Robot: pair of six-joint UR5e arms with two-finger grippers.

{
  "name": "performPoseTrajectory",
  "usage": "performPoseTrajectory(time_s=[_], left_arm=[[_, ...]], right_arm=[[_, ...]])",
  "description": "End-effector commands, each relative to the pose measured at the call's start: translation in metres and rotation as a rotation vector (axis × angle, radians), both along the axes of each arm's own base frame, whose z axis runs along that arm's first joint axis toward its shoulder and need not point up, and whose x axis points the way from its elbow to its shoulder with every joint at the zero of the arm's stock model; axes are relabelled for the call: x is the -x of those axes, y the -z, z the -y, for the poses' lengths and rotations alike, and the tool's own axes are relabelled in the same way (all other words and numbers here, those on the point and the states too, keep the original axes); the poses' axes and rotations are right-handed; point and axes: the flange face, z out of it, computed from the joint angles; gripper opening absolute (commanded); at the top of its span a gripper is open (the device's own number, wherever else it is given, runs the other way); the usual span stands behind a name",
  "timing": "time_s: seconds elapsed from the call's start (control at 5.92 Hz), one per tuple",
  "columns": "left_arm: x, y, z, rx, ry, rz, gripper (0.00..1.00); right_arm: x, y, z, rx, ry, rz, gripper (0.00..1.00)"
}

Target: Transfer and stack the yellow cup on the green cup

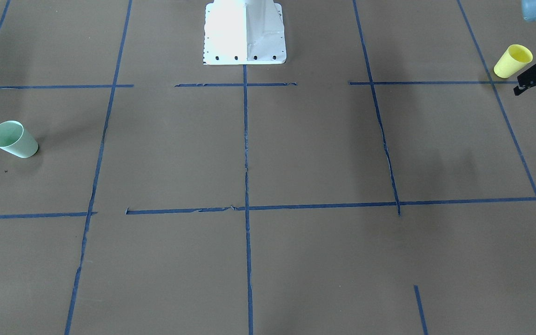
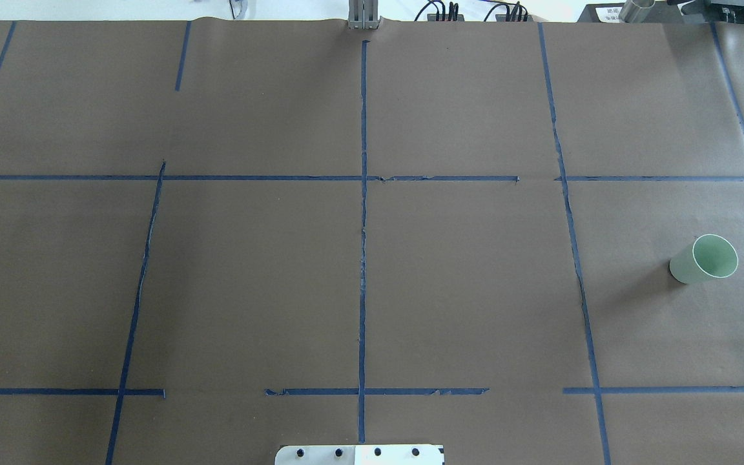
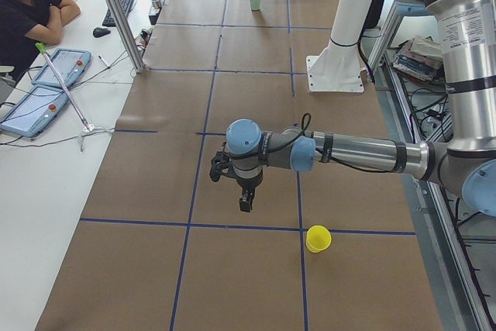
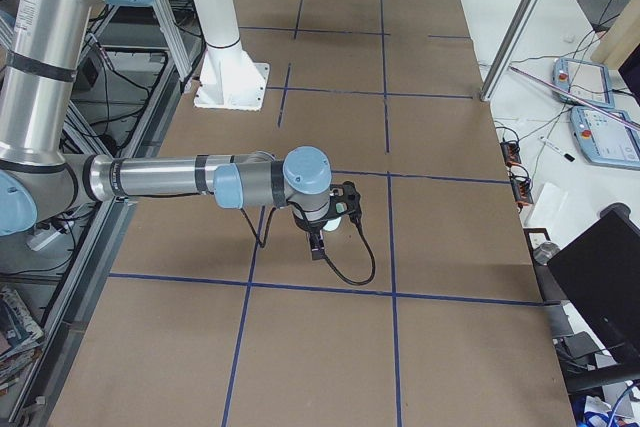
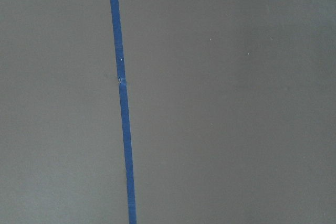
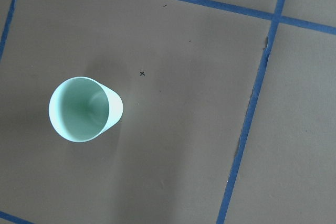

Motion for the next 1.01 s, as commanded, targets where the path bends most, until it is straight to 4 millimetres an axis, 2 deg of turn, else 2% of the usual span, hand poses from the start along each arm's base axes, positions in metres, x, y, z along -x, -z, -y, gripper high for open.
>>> performPoseTrajectory(time_s=[0.0,0.17,0.34,0.51,0.84], left_arm=[[-0.063,0.019,-0.013,0.155,0.182,0.124,1.0],[-0.081,0.012,-0.02,0.204,0.29,0.214,1.0],[-0.089,0.014,-0.021,0.296,0.425,0.235,1.0],[-0.114,0.004,-0.031,0.282,0.55,0.367,1.0],[-0.137,-0.008,-0.047,0.345,0.789,0.51,1.0]], right_arm=[[0.0,-0.01,-0.012,0.013,0.002,-0.001,1.0],[-0.001,-0.008,-0.01,-0.022,0.001,-0.003,1.0],[0.001,-0.007,-0.01,-0.023,0.0,-0.009,1.0],[0.005,-0.008,-0.01,-0.021,0.009,-0.009,1.0],[0.006,-0.009,-0.011,-0.007,0.009,0.003,1.0]])
